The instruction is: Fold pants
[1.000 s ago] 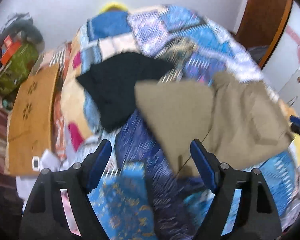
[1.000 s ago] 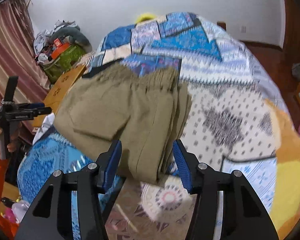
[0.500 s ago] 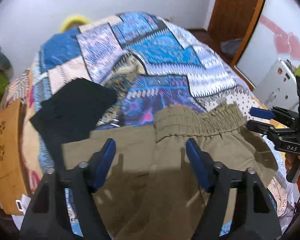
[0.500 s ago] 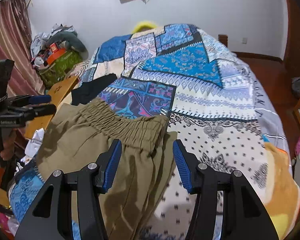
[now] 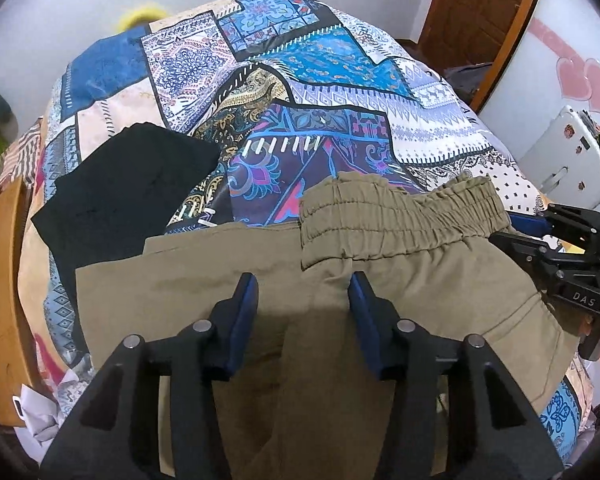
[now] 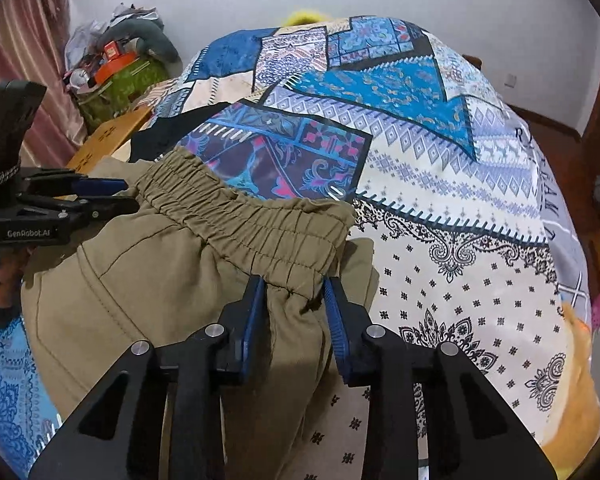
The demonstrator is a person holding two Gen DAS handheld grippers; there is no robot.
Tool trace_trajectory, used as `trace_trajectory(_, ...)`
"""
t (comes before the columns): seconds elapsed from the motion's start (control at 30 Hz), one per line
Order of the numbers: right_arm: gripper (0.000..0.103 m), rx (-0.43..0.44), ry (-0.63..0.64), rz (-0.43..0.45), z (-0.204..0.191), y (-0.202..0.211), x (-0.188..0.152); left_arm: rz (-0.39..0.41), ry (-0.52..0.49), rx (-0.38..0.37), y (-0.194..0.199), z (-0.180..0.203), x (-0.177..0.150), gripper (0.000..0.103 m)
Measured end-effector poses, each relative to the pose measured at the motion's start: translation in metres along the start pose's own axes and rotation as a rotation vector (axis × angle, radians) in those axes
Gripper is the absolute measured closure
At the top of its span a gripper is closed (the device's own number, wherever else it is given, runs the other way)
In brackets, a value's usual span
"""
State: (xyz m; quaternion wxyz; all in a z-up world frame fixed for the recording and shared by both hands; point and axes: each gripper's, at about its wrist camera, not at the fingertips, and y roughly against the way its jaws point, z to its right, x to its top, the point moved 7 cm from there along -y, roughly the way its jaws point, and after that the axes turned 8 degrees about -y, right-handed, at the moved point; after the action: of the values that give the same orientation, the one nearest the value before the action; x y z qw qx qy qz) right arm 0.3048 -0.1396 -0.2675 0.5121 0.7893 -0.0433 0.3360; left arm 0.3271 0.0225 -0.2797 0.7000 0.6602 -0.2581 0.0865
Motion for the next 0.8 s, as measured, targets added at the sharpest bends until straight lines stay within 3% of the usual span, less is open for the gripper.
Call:
trace_trajectory(0.1,0.075,-0.013,0.002,-0.004,-0.002,0.006,0.000,0.002,0.006,0.025,0.010,-0.004,-0.002,0.047)
trace_trajectory(0.3,0.071,-0.017,-0.017,0.022,-0.004,0.032,0.001,0.053,0.043,0.072,0.042,-0.019,-0.005,0.046)
trace_trajectory(0.5,0.051,-0.004,-0.023,0.097,-0.015,0.059,0.007,0.116,0.088,0.119,0.077,-0.046,-0.012,0.031)
trace_trajectory(0.67,0.026,-0.041,-0.040,0.112,-0.014,0.064,0.003,0.102,0.160,0.113,0.081,-0.072,-0.035,0.026)
trace_trajectory(0.8,0.024,-0.045,-0.089,0.089,-0.003,0.054,-0.007,0.032,0.241,0.055,0.060,-0.085,-0.061,0.026)
